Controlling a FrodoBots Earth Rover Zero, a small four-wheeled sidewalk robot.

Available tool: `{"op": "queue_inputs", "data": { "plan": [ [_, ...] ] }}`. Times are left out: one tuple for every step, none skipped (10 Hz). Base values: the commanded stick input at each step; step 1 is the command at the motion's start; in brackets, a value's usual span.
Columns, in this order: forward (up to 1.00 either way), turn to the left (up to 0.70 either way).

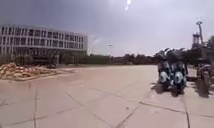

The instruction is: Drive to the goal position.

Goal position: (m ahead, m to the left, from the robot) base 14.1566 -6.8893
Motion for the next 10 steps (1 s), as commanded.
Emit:
{"op": "queue_inputs", "data": {
  "plan": [
    [0.70,0.01],
    [0.70,0.01],
    [0.70,0.01],
    [0.70,0.01],
    [0.70,0.01],
    [0.70,0.01],
    [0.70,0.01],
    [0.70,0.01],
    [0.70,0.01],
    [0.70,0.01]
  ]
}}
